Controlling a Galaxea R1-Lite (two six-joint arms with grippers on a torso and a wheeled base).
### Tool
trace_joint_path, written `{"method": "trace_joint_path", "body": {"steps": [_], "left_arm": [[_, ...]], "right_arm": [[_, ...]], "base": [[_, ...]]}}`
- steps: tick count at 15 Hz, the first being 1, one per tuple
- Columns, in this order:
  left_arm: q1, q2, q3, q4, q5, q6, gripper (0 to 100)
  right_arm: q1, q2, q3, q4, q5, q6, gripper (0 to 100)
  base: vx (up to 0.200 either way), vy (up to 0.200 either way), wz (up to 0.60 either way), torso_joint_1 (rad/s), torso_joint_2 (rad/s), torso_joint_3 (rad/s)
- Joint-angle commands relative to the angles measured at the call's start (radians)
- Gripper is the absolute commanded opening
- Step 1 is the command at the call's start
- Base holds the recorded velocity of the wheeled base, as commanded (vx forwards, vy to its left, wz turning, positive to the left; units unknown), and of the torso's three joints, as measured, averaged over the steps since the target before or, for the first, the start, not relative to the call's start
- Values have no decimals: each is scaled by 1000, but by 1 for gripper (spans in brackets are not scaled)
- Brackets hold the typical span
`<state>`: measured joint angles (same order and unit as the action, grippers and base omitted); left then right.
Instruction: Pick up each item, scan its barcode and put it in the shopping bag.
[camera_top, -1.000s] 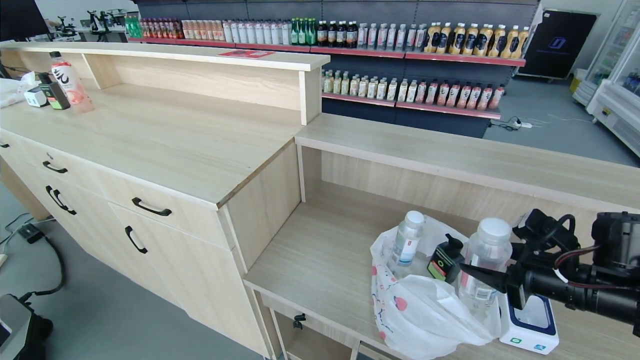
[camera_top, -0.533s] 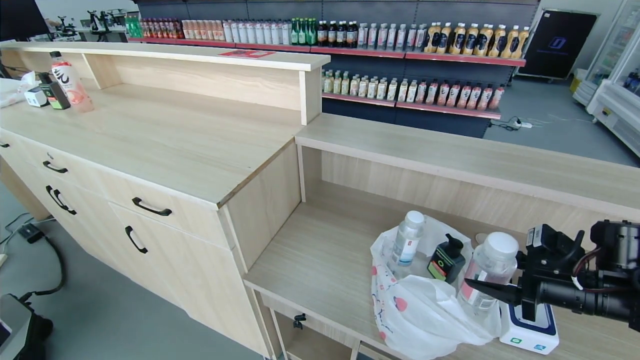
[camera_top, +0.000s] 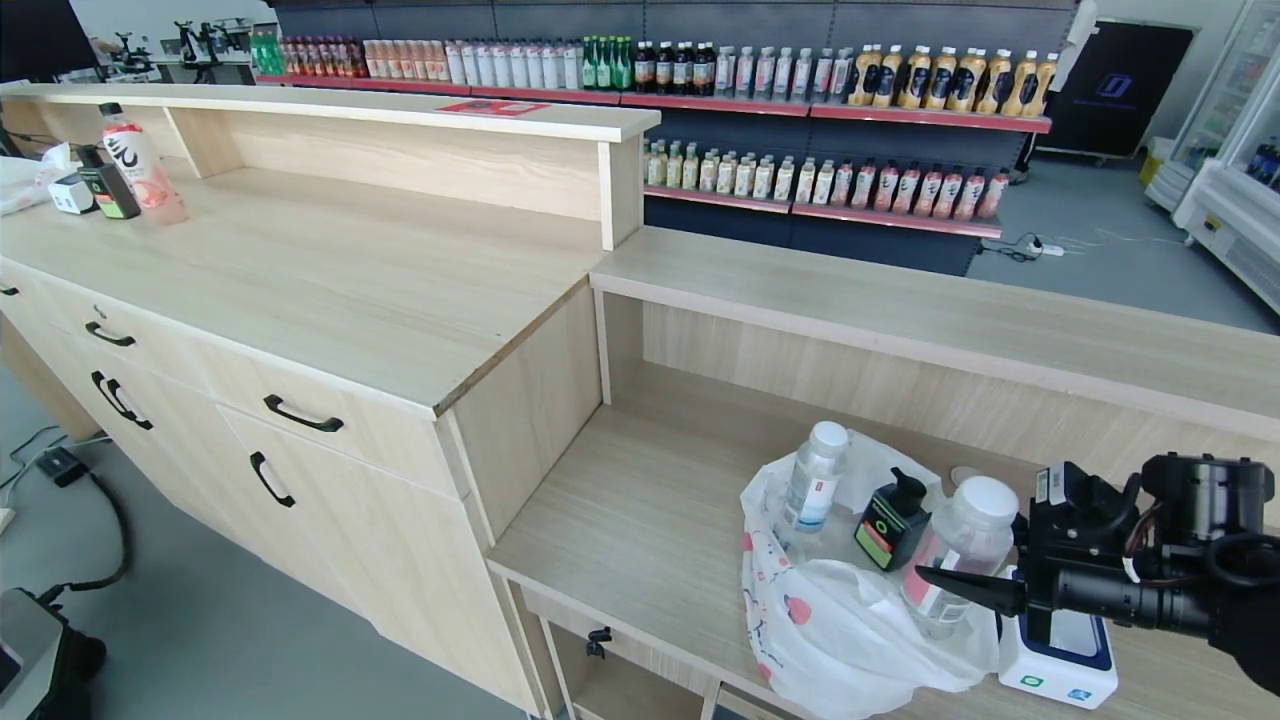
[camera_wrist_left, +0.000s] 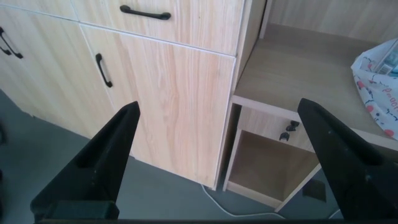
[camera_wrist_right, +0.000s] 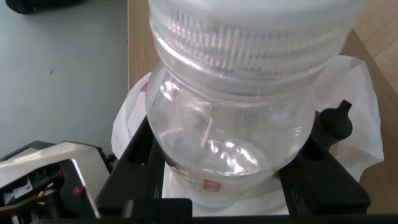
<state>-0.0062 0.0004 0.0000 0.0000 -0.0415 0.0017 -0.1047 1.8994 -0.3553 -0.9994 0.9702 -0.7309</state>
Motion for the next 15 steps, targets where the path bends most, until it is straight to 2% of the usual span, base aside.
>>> {"method": "trace_joint_path", "body": {"steps": [1,12,15], "left_arm": [[0,1,0,0,0,0,100],[0,1,0,0,0,0,100],[0,1,0,0,0,0,100]], "right_arm": [[2,119,-17,-59,8,-4,0],[19,342,-57,-272,36,-21,0],[20,369,-59,-292,36,-21,0]], "base": [[0,0,0,0,0,0],[0,0,0,0,0,0],[0,0,0,0,0,0]]}}
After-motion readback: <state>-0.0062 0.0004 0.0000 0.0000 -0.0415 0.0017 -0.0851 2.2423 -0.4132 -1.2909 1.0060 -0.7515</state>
